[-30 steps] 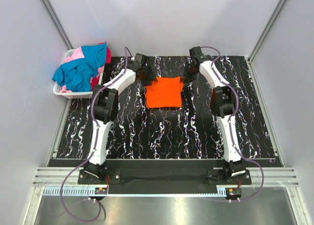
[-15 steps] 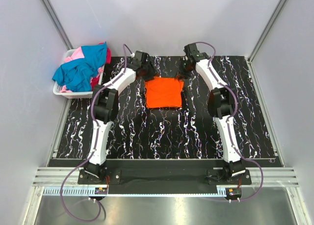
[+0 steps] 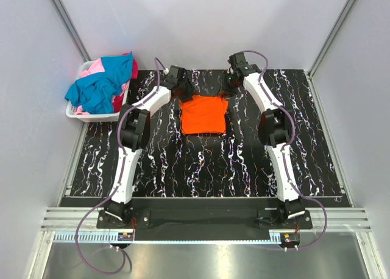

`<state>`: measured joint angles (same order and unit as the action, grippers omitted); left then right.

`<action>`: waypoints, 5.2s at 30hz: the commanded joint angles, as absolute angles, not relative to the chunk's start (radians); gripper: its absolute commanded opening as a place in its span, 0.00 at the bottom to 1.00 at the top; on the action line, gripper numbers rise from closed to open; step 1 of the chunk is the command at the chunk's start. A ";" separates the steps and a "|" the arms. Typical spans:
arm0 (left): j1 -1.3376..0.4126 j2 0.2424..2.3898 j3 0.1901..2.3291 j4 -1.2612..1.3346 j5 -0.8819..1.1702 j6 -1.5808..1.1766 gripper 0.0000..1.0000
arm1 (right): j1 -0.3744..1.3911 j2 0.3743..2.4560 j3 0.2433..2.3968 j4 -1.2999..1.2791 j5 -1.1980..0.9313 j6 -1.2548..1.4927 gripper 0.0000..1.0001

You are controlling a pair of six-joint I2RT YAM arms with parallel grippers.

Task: Fold and stack the t-shirts
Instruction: Fold the tshirt, then neatly place the folded tshirt to the corner

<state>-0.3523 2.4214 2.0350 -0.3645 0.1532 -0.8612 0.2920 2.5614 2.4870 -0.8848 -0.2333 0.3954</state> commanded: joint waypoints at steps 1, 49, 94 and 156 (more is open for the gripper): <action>-0.348 2.431 2.082 -0.316 0.156 -0.876 0.49 | 0.291 2.528 2.533 -0.864 -0.311 0.371 0.31; -0.334 2.462 2.088 -0.499 -0.198 -0.911 0.49 | 0.230 2.585 2.480 -1.083 -0.080 0.474 0.29; -0.242 2.052 1.694 -0.465 0.083 -0.741 0.78 | 0.229 2.161 1.876 -0.729 -0.164 0.440 0.95; -0.181 1.922 1.506 -0.408 0.117 -0.646 0.75 | 0.221 2.620 2.230 -0.590 -0.690 0.451 0.62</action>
